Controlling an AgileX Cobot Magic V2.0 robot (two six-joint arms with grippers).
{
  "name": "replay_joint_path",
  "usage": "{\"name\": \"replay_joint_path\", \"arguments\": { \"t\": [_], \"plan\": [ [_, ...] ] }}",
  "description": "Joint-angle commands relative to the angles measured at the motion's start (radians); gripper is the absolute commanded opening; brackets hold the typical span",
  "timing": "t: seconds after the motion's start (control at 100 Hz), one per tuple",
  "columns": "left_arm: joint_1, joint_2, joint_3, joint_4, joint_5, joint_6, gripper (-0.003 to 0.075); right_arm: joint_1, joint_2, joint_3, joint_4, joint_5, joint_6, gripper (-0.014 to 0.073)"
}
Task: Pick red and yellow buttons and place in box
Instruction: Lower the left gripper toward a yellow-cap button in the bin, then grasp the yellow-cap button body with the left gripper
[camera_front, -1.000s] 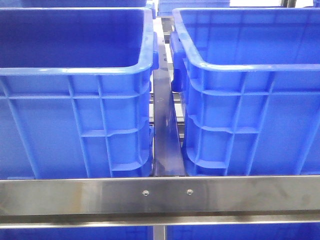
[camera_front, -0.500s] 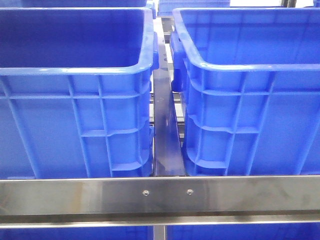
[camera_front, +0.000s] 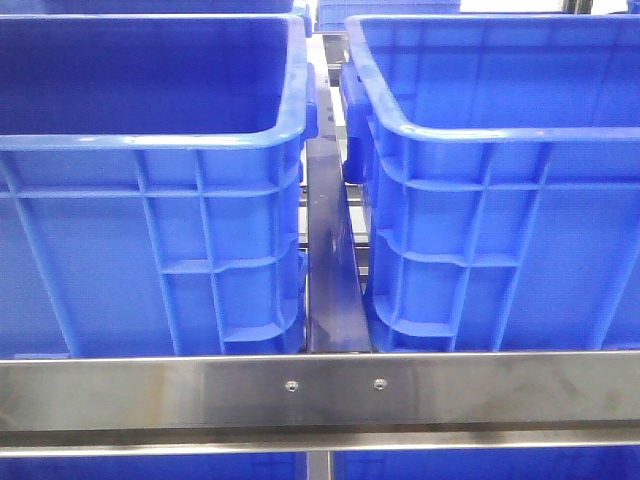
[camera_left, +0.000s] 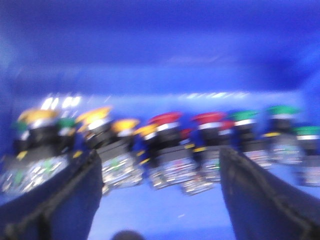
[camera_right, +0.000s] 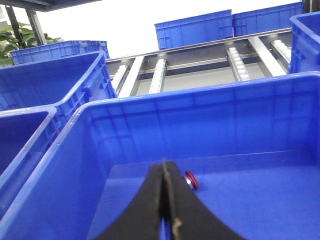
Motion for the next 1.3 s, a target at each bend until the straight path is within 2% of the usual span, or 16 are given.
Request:
{"name": "replay_joint_path", "arguments": {
  "t": [0.0, 0.36, 0.58, 1.29],
  "plan": [
    [0.002, 0.010, -0.056, 0.067, -0.019, -0.100, 0.0431, 0.001, -0.002, -0.028, -0.016, 0.030, -0.015, -0.0068],
    [-0.010, 0.072, -0.070, 0.161, -0.022, -0.228, 0.0431, 0.001, -0.002, -0.028, -0.016, 0.030, -0.015, -0.0068],
    [-0.048, 0.072, -0.070, 0.298, -0.043, -0.334, 0.0431, 0.001, -0.002, -0.028, -0.016, 0.030, -0.015, -0.0068],
    [-0.074, 0.182, -0.070, 0.308, -0.109, -0.385, 0.0431, 0.001, -0.002, -0.028, -0.016, 0.031, -0.015, -0.0068]
  ]
}}
